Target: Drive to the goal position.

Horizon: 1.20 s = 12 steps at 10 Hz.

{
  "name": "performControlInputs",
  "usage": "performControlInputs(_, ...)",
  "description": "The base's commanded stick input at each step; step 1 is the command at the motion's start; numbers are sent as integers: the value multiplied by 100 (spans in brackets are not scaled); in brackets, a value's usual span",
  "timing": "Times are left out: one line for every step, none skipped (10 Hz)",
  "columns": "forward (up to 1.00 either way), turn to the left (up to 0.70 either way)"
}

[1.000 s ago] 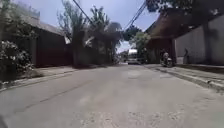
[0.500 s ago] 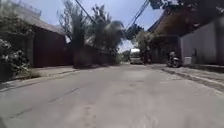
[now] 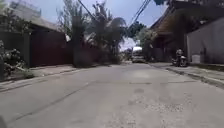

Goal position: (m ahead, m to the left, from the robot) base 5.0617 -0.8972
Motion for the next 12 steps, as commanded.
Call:
performControlInputs(100, 1)
performControlInputs(100, 1)
performControlInputs(100, 1)
performControlInputs(100, 1)
performControlInputs(100, 1)
performControlInputs(100, 1)
performControlInputs(100, 1)
performControlInputs(100, 1)
performControlInputs(100, 1)
performControlInputs(100, 1)
performControlInputs(100, 1)
performControlInputs(100, 1)
